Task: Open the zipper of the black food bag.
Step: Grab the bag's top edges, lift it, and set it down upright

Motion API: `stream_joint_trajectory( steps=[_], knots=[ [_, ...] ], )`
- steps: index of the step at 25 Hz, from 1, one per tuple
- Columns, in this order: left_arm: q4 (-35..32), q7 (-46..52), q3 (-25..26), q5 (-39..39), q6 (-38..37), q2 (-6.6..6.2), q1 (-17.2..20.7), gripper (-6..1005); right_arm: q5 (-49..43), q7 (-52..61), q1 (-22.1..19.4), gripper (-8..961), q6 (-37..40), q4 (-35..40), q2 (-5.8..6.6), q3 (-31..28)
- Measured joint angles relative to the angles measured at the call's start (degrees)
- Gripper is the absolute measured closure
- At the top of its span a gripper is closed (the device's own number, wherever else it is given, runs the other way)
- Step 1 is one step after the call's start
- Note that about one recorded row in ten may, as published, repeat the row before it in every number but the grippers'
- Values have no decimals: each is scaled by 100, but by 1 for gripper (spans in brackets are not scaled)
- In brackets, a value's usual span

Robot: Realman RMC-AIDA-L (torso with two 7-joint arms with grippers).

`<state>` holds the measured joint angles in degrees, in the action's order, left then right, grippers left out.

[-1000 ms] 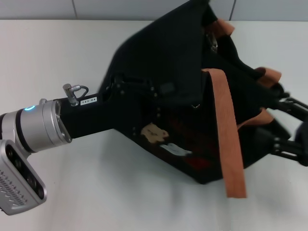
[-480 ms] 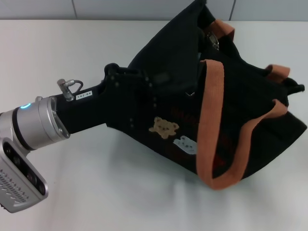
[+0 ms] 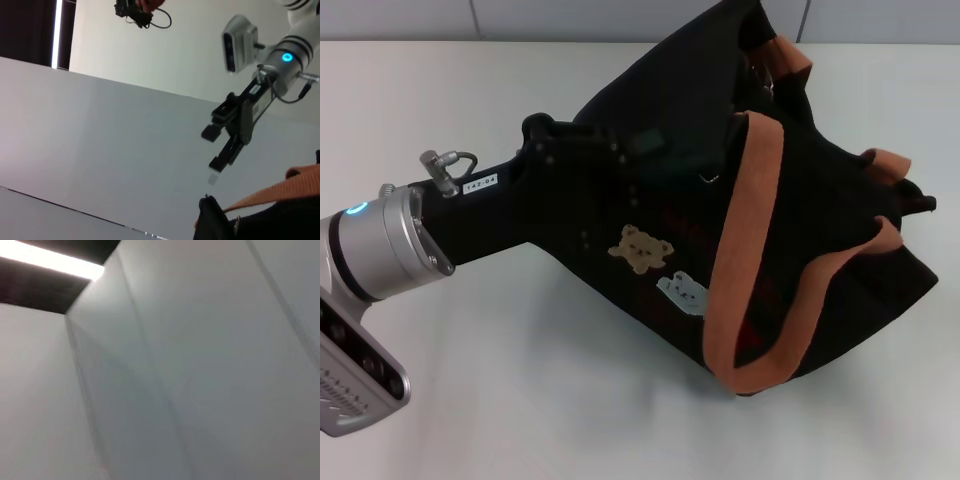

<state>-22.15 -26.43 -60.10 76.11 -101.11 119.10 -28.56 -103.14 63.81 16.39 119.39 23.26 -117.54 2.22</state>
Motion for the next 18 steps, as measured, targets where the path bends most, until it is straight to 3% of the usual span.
stream_joint_trajectory(
  steps=[4,7,10,18],
  knots=[
    [-9,-78,-12,16,-3,0,0,897,-39,744,508,202,25,-205,-27,399],
    [-1,-145,-38,19,-6,-1,12,897,-51,1346,1031,203,-79,-333,-149,700],
    [-1,-149,-57,21,-4,-1,17,897,-60,1623,1347,204,-347,-576,-159,881],
    [15,-212,-69,22,-13,4,21,897,-68,1806,1631,207,-1145,-962,-163,1271]
  ],
)
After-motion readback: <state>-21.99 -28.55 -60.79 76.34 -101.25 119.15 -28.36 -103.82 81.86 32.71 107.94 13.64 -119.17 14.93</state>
